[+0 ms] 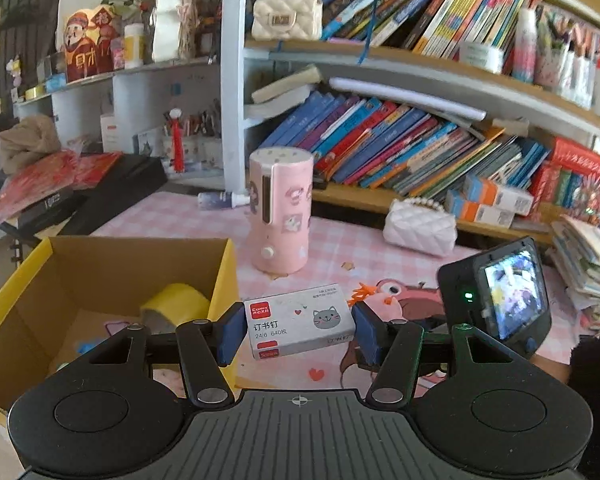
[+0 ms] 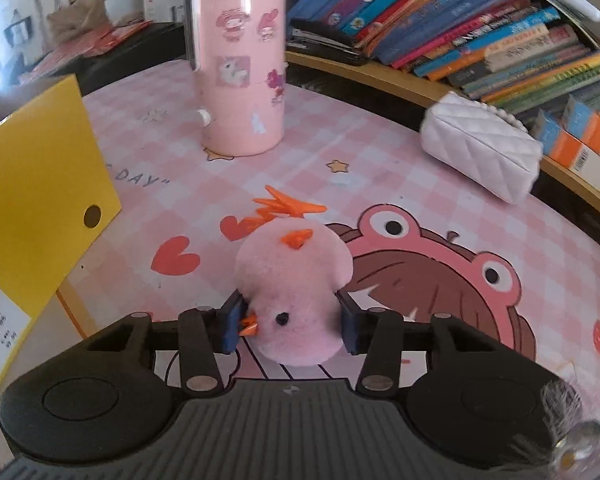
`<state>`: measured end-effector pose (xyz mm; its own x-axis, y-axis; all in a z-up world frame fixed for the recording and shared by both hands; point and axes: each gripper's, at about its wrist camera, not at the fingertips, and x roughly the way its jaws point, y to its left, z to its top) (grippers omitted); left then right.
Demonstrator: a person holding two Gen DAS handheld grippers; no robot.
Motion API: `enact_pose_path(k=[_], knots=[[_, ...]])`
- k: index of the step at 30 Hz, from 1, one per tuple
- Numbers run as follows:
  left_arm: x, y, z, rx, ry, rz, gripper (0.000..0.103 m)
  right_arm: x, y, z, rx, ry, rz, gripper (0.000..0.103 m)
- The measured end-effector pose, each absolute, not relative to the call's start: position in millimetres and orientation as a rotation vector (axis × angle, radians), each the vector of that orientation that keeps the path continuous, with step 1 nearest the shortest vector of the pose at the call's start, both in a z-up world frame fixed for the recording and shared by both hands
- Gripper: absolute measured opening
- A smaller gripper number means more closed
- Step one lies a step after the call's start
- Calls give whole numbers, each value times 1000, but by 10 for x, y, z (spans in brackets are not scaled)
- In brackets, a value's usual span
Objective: Organize objects
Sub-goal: 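Grasp the pink chick plush with the right tool while the left tool holds the staple box, then carry the staple box and chick plush over the yellow box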
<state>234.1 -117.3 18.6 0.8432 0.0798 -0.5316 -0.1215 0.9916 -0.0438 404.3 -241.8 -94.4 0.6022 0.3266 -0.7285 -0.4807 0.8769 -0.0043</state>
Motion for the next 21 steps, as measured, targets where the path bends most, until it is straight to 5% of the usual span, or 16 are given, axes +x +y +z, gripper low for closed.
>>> enact_pose_path(k=[21], knots=[[1475,-968,171,-135,578,-120,57,2119,-3010,-26,35,728,154,44]])
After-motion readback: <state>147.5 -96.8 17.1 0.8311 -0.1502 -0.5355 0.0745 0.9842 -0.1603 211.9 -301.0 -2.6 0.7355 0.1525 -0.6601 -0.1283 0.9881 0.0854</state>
